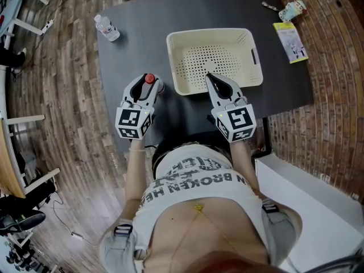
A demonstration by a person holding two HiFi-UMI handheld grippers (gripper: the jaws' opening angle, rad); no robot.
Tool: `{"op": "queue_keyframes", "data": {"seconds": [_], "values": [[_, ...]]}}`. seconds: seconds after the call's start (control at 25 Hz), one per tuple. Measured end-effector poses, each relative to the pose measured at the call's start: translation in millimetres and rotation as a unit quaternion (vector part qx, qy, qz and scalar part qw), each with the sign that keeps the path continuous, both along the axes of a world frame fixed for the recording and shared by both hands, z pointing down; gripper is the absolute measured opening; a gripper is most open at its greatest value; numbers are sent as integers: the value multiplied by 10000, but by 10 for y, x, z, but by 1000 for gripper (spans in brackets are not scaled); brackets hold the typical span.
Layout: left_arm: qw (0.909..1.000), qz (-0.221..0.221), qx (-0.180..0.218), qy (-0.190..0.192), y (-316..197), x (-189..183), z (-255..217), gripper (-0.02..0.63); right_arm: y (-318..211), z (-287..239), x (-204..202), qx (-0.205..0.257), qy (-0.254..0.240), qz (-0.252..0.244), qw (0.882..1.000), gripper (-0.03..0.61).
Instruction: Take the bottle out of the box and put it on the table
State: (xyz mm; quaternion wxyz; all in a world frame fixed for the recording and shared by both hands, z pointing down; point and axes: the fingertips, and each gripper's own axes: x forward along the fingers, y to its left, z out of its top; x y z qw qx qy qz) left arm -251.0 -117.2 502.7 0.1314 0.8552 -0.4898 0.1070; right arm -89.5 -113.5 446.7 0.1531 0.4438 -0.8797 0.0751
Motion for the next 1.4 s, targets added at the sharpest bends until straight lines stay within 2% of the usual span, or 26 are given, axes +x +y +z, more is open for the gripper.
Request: {"op": "queue_keyframes", "data": {"seconds": [1.28, 1.4], "values": [[9999, -51, 66, 151, 13, 9, -19, 150, 54, -13, 53, 20, -40, 24, 10000, 9], [10000, 7, 59, 56, 24, 28, -35, 164, 47, -22, 64, 19, -55, 40, 10000, 9]]}}
